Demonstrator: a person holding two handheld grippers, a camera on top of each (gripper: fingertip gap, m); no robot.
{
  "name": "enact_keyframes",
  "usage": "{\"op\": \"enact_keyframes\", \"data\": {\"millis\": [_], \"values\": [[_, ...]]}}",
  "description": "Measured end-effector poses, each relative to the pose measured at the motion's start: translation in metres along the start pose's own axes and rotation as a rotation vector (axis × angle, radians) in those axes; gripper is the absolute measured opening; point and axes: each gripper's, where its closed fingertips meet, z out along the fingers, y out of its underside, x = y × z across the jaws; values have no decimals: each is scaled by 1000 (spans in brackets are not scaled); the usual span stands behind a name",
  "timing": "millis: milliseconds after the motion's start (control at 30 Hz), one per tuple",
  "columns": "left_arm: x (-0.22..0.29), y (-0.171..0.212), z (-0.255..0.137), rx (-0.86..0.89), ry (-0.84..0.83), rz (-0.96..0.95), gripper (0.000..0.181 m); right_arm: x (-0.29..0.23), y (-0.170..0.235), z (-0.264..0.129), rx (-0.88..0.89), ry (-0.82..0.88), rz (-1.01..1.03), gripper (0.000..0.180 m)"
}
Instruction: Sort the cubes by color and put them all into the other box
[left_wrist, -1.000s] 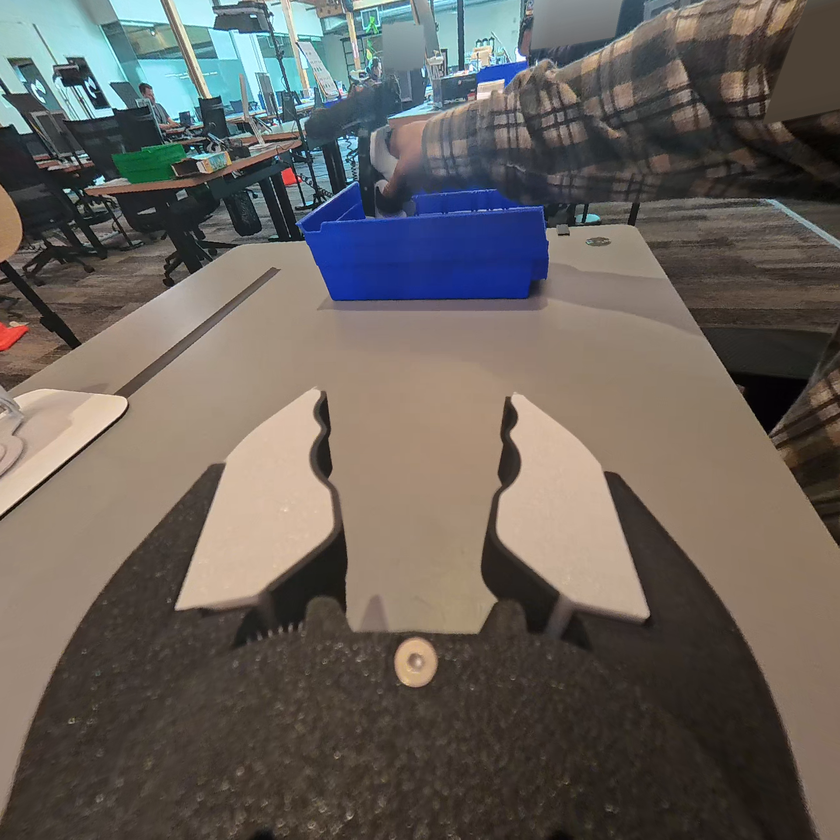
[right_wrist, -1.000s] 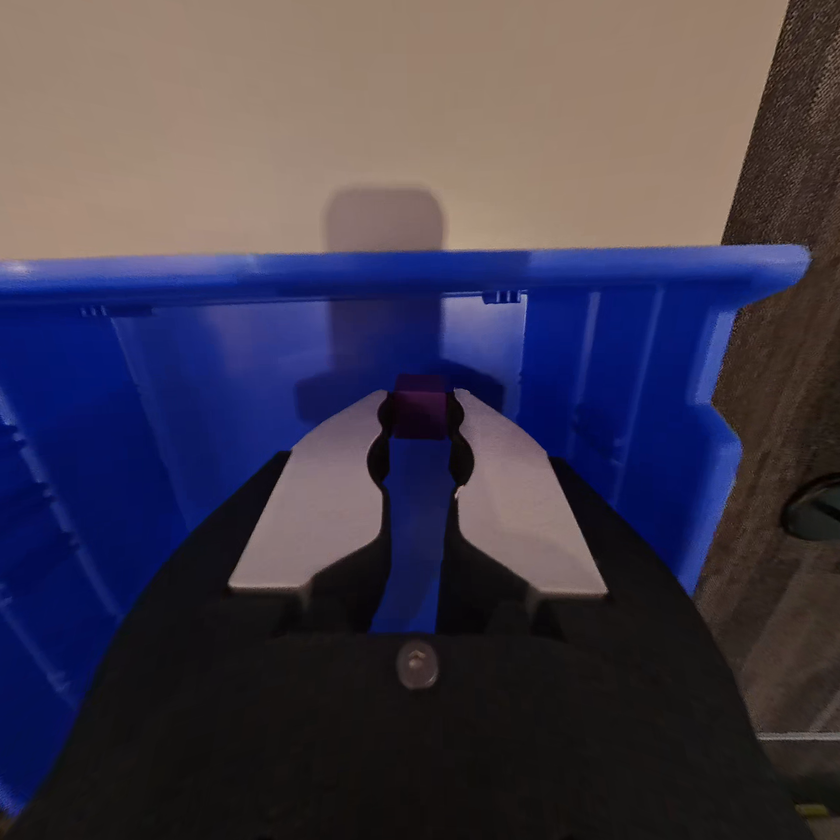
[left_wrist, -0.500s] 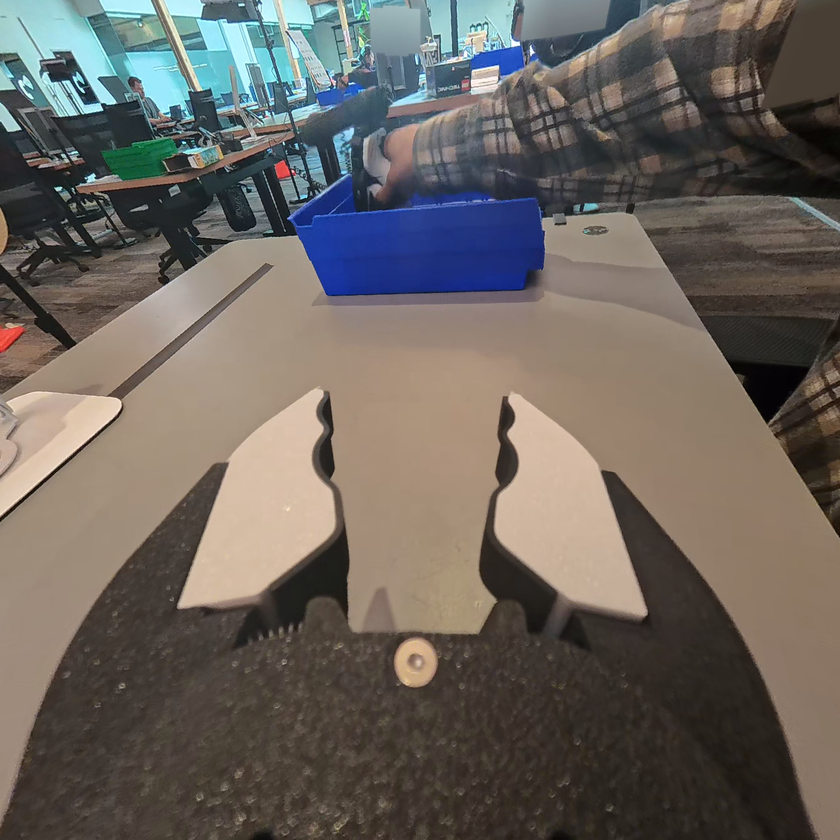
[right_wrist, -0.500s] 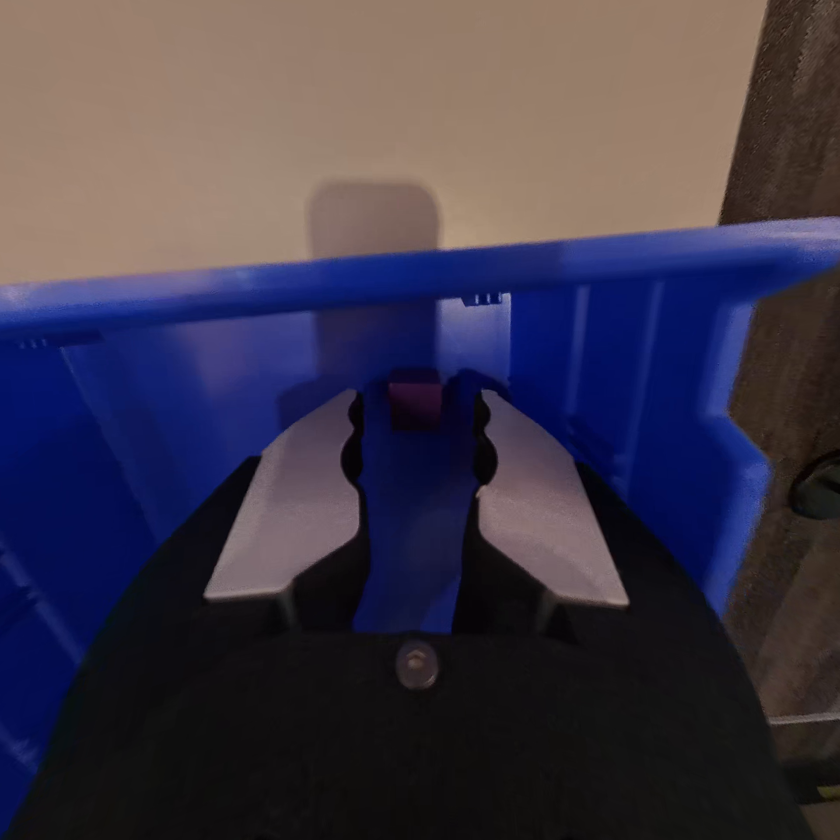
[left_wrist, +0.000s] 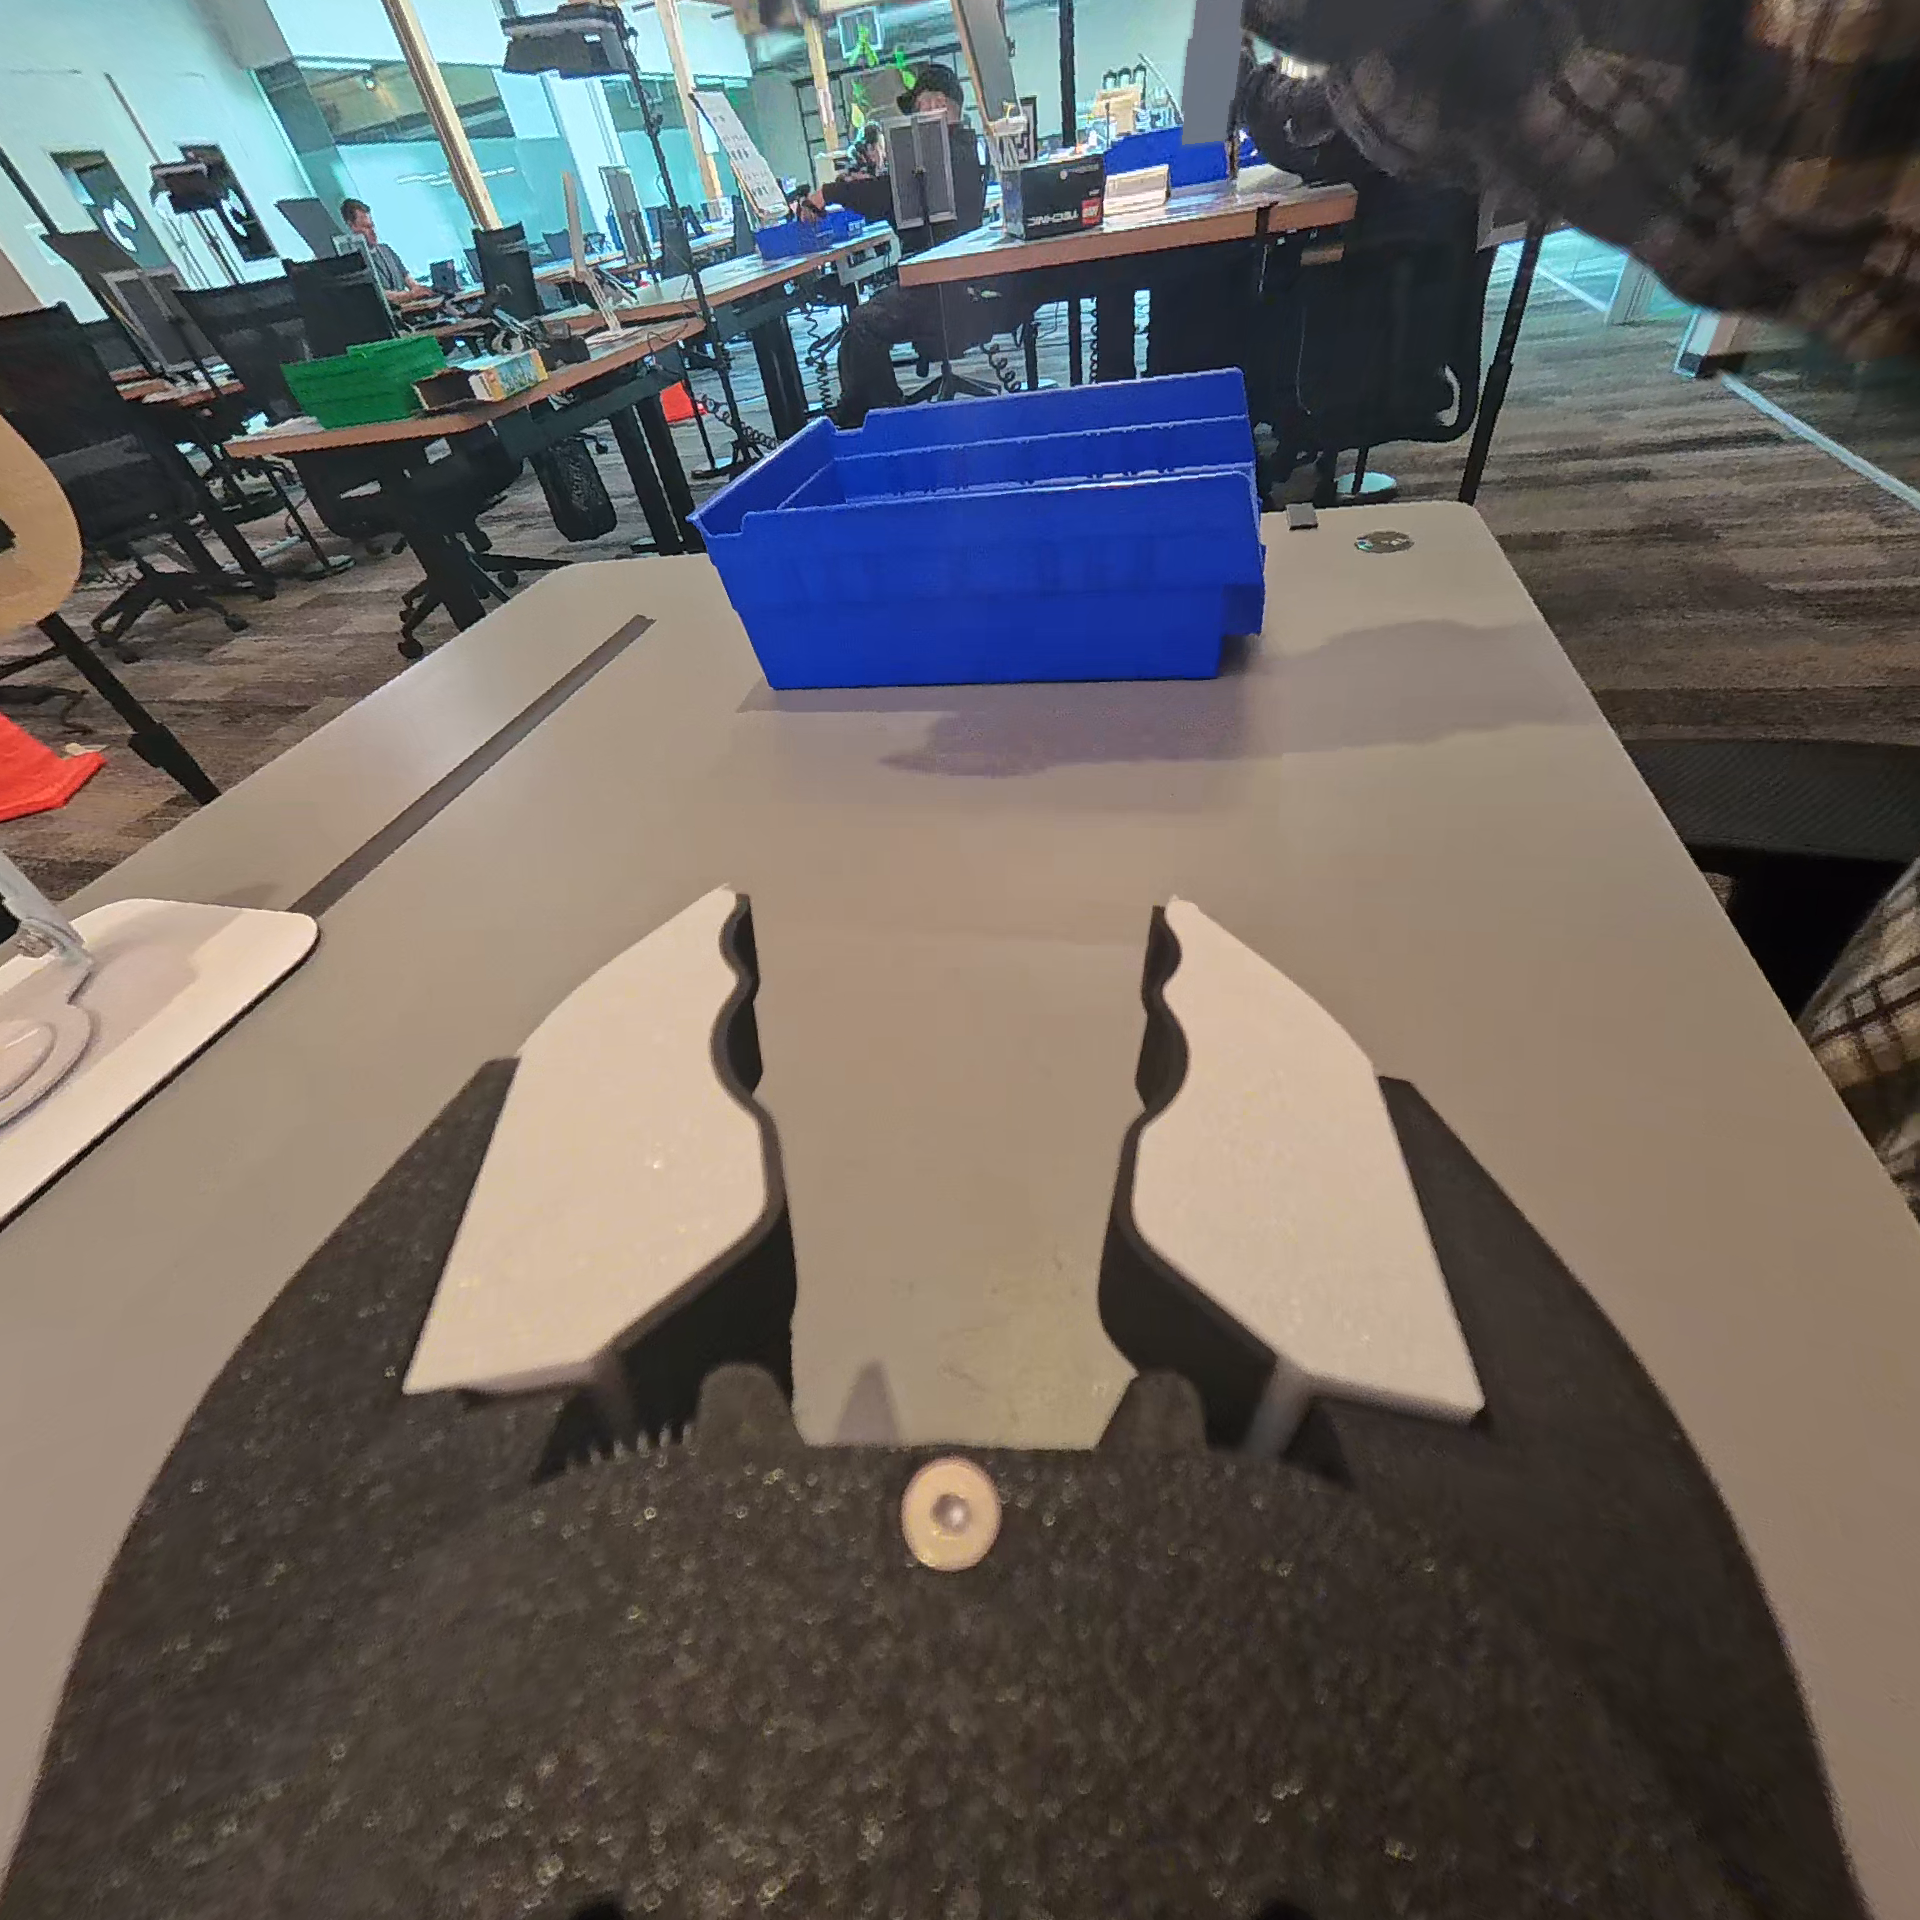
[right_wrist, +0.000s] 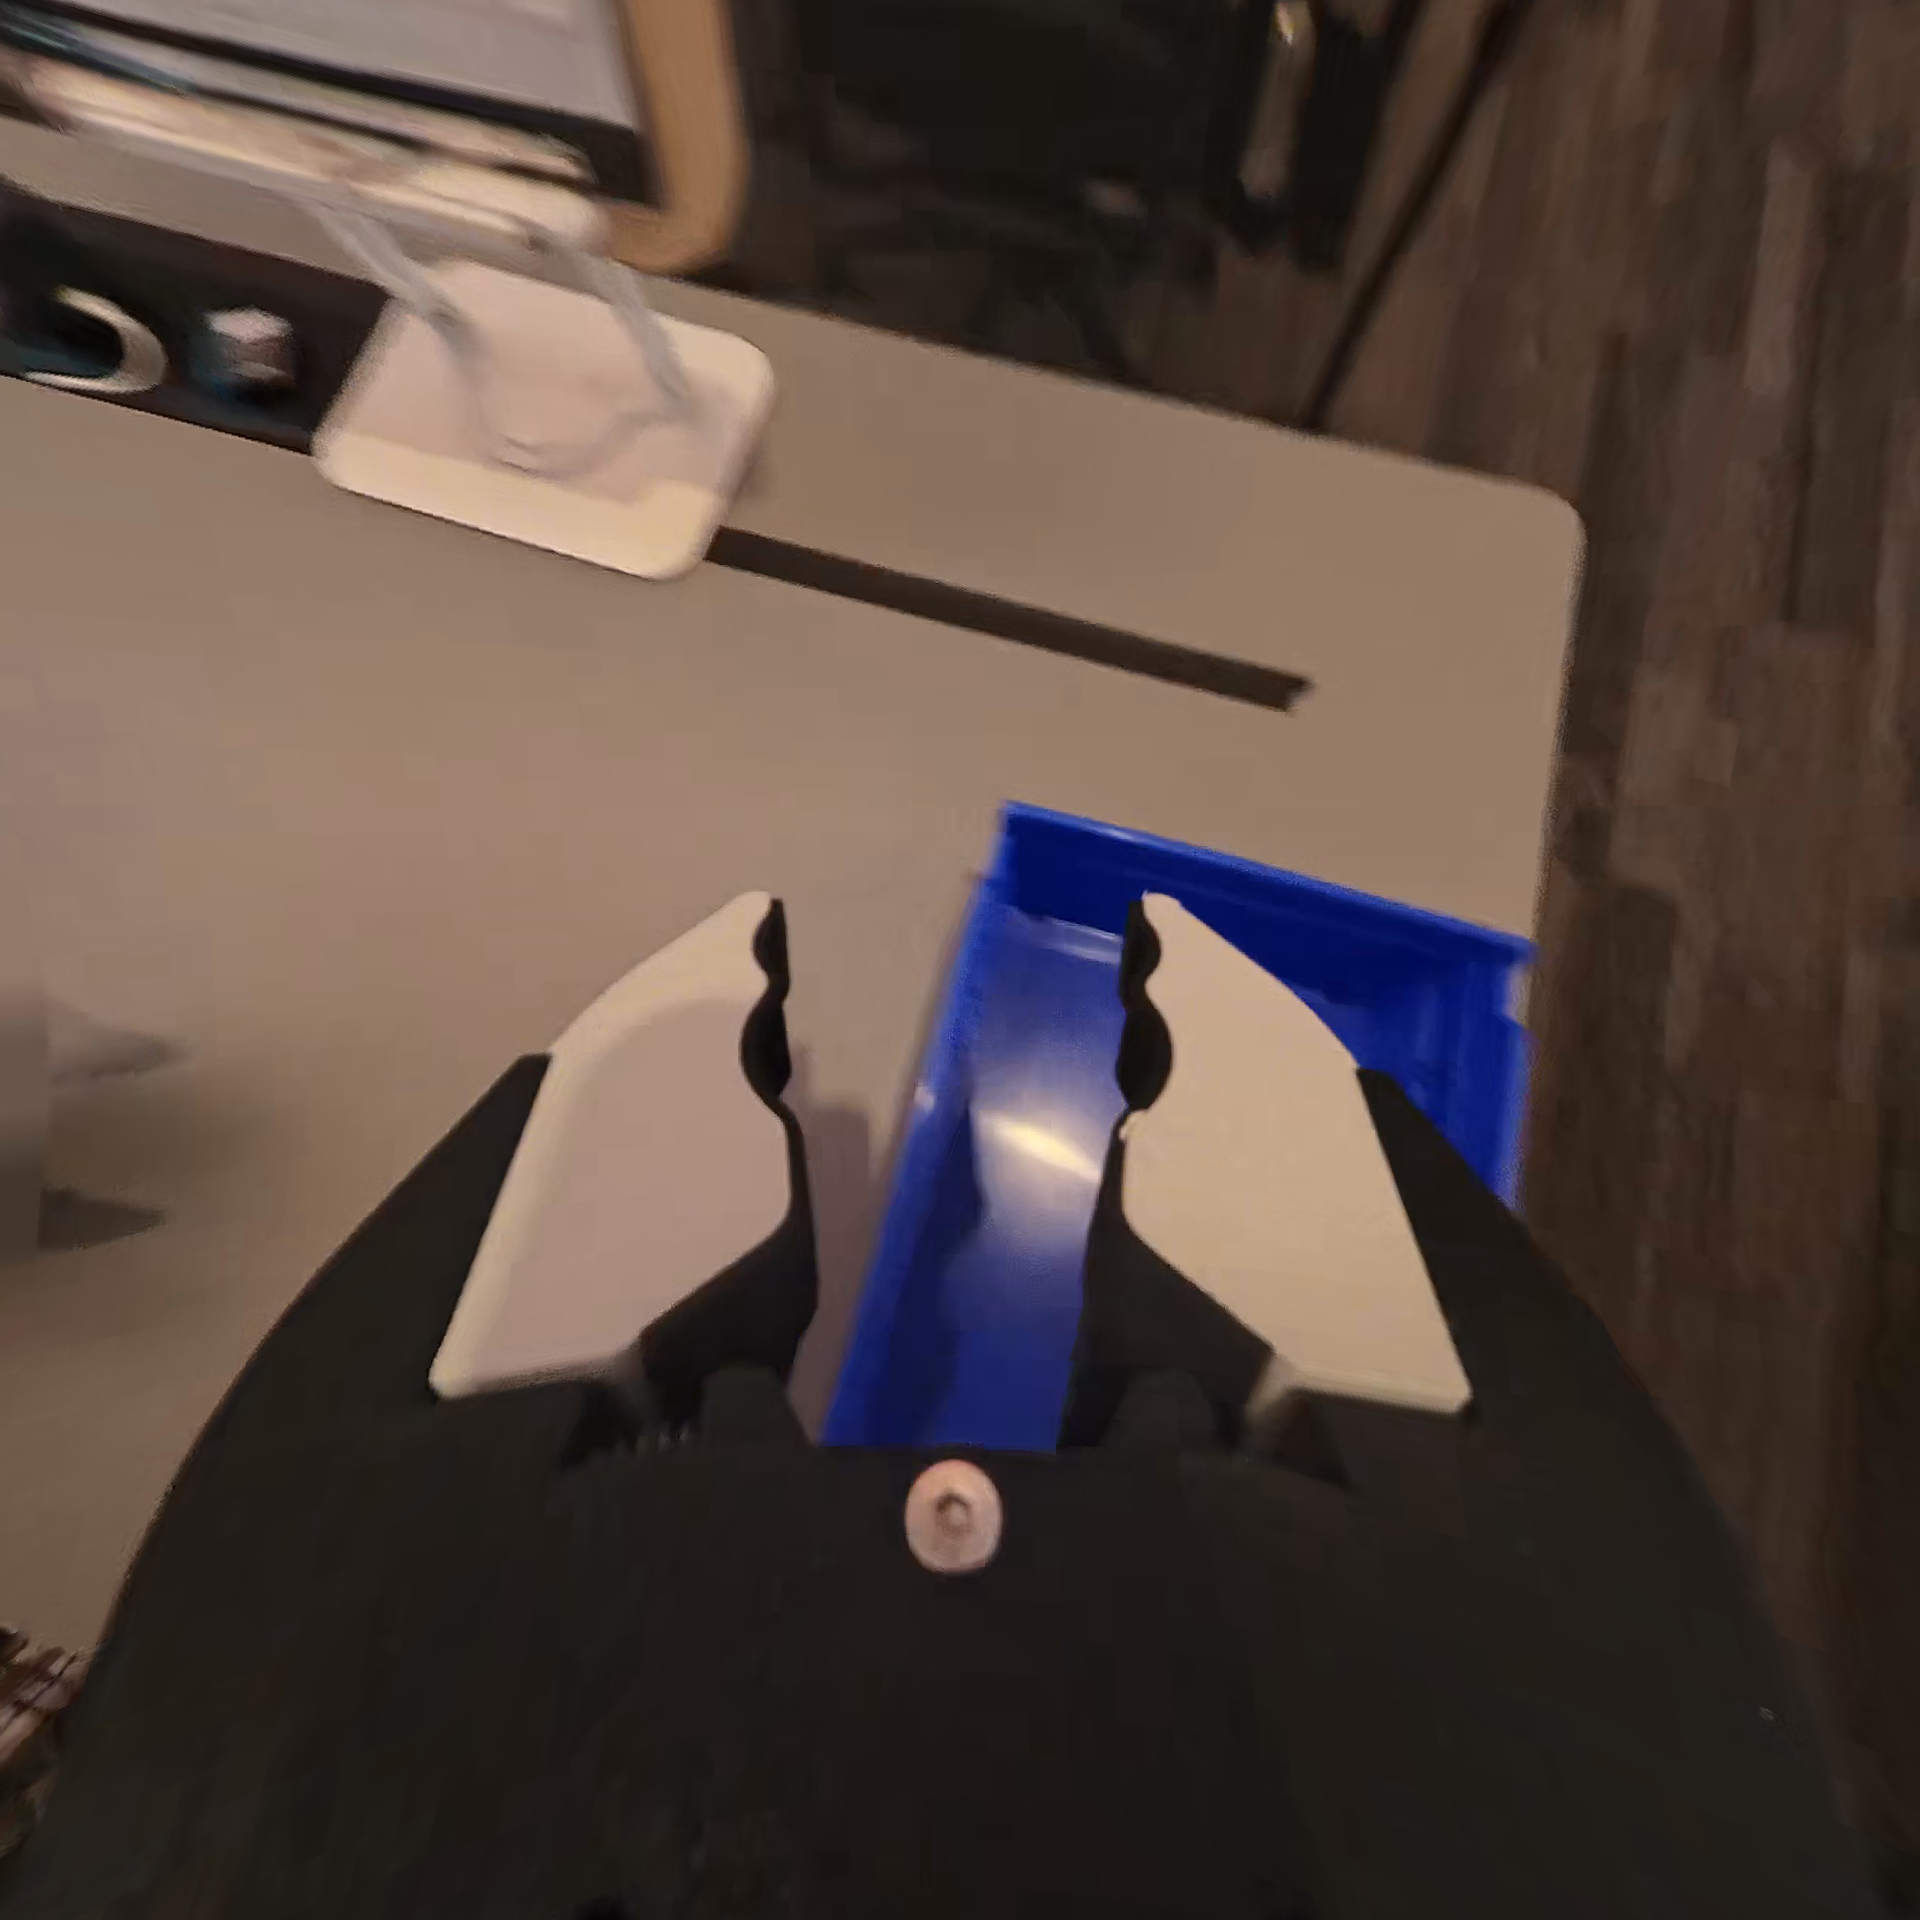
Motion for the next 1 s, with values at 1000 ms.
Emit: {"op": "enact_keyframes", "data": {"millis": [1000], "values": [[-90,24,-358,-977,-300,121,54,-267,111,106,517,-653,-327,65]]}}
